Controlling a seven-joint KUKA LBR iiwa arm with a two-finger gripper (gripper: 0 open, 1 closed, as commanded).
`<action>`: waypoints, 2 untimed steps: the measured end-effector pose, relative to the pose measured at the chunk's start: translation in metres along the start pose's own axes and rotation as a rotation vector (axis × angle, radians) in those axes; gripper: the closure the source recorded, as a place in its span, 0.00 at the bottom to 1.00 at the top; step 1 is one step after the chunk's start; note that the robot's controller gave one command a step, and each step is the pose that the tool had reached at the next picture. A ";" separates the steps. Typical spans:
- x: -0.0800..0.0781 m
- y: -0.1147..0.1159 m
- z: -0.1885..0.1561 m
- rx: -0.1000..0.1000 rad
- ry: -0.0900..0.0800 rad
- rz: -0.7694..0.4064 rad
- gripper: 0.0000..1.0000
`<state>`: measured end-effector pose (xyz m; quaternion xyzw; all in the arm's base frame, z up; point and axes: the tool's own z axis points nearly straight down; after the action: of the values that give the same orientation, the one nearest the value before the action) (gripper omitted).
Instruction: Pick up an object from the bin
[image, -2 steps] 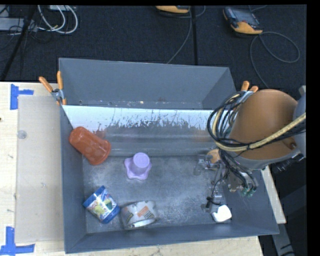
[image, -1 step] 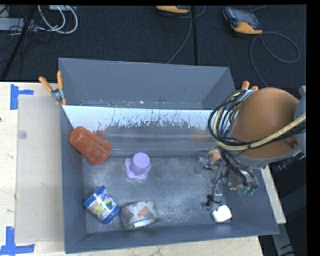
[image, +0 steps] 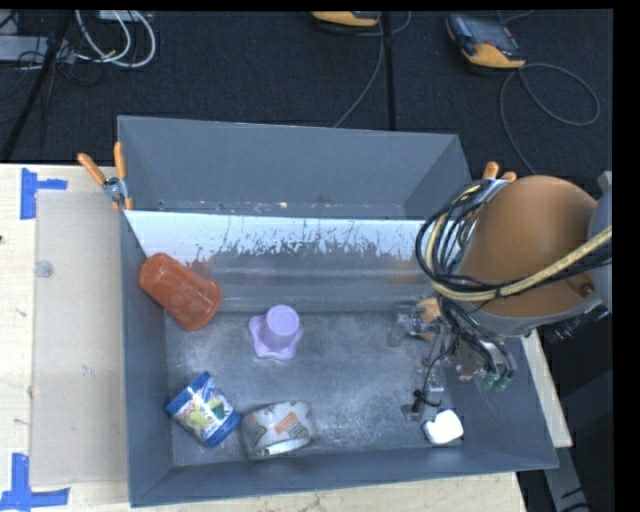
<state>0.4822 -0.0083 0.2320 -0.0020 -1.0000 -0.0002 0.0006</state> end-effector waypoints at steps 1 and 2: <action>-0.011 0.016 0.005 0.000 0.006 -0.021 0.00; -0.011 0.000 0.009 -0.002 -0.001 0.090 0.00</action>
Offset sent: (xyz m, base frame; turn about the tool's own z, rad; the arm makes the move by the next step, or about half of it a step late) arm 0.0033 -0.0474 -0.0251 -0.0201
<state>0.4931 -0.0087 0.2229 -0.0472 -0.9989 -0.0014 0.0003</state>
